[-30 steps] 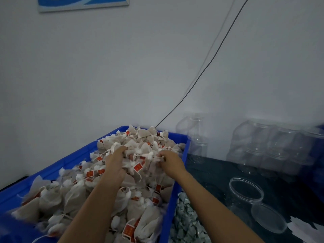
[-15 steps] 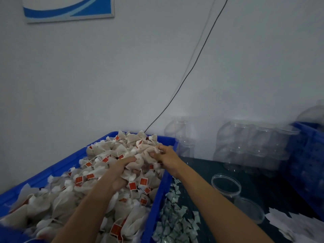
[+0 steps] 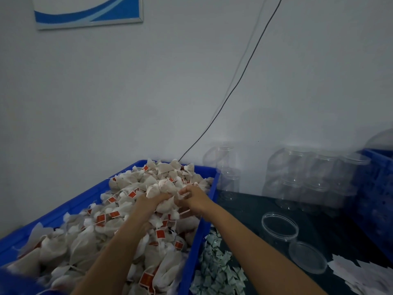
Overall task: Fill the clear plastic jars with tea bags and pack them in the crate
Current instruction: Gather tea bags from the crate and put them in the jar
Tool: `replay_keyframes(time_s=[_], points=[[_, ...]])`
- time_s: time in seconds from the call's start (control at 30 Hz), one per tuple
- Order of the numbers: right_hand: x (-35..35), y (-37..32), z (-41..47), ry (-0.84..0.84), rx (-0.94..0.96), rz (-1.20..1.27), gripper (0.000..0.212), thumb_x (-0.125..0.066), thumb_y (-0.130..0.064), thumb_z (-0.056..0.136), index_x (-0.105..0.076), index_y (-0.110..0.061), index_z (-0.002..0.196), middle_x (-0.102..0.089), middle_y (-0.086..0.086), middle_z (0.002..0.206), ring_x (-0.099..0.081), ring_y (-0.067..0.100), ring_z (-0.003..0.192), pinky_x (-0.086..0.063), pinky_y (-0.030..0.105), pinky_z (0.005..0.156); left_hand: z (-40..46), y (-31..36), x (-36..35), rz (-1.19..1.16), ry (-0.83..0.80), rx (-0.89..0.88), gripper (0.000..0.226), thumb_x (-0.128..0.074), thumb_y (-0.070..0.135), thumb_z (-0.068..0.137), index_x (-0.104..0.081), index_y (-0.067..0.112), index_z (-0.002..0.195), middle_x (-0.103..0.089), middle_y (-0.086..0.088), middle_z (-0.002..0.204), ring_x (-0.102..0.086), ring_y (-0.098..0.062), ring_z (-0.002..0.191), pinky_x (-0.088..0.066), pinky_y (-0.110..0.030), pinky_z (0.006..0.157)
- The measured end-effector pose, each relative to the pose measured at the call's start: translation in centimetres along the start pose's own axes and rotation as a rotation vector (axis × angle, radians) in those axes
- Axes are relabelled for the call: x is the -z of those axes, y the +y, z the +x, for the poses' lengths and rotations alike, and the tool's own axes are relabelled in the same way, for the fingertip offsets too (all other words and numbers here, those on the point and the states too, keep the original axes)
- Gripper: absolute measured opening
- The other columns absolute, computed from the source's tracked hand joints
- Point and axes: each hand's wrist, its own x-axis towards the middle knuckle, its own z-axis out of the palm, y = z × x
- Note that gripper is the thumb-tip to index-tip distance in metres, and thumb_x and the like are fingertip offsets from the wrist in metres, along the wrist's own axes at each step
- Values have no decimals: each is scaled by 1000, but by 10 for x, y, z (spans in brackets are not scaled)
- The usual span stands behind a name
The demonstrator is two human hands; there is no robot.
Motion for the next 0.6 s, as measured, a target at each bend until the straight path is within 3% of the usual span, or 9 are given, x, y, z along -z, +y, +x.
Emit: replay_keyframes(time_s=[0.07, 0.17, 0.23, 0.3, 0.33, 0.43, 0.5, 0.6], points=[[6, -1, -3, -44, 22, -4, 34, -63, -13, 92, -49, -16, 122, -57, 3, 104, -64, 14, 81, -59, 31, 69, 4, 3, 0, 19, -37, 31, 27, -71, 19, 85, -59, 3, 102, -65, -13, 91, -63, -24, 70, -51, -33, 58], [22, -6, -13, -77, 52, 48, 33, -68, -19, 88, -49, -28, 113, -57, -1, 105, -66, 14, 82, -59, 28, 63, 8, 11, -5, -11, -71, 54, 39, -69, 18, 86, -57, -4, 116, -65, -25, 109, -65, -30, 81, -54, -35, 62], [34, -8, -21, -86, 90, 86, 43, -71, -12, 85, -48, -25, 118, -59, 4, 107, -67, 17, 85, -60, 29, 63, 2, 19, -22, -77, -105, 35, 29, -62, 14, 90, -58, -6, 111, -67, -23, 92, -66, -25, 71, -54, -26, 51], [47, -8, -30, -18, 141, 62, 53, -73, -6, 81, -46, -20, 125, -59, 5, 108, -65, 18, 90, -59, 29, 63, -8, 26, -46, -220, -164, 54, 14, -54, 12, 94, -59, 0, 89, -67, -14, 60, -65, -17, 53, -50, -21, 40], [55, -9, -35, 34, 158, 40, 54, -74, -6, 80, -45, -19, 124, -59, 5, 107, -65, 19, 92, -60, 29, 64, -15, 31, -59, -306, -202, 70, 19, -51, 11, 96, -58, 2, 81, -65, -11, 52, -64, -16, 46, -48, -20, 37], [80, -10, -54, 199, 200, 45, 41, -73, -11, 82, -46, -17, 113, -64, 7, 94, -68, 15, 78, -58, 26, 62, -28, 41, -95, -510, -366, 139, 23, -53, 13, 94, -61, 2, 75, -62, -10, 52, -59, -15, 38, -45, -18, 34], [100, -11, -67, 339, 251, 7, 31, -70, -12, 85, -48, -14, 107, -64, 7, 83, -66, 8, 63, -55, 21, 55, -31, 45, -117, -562, -385, 149, 22, -53, 14, 95, -59, 2, 78, -60, -7, 51, -54, -10, 36, -39, -14, 31], [131, -8, -87, 552, 332, -63, 10, -64, -11, 90, -56, -11, 96, -67, 15, 86, -66, 19, 67, -57, 27, 63, -34, 41, -154, -598, -389, 159, 19, -54, 16, 96, -58, -2, 101, -61, -11, 71, -54, -11, 49, -39, -14, 31]])
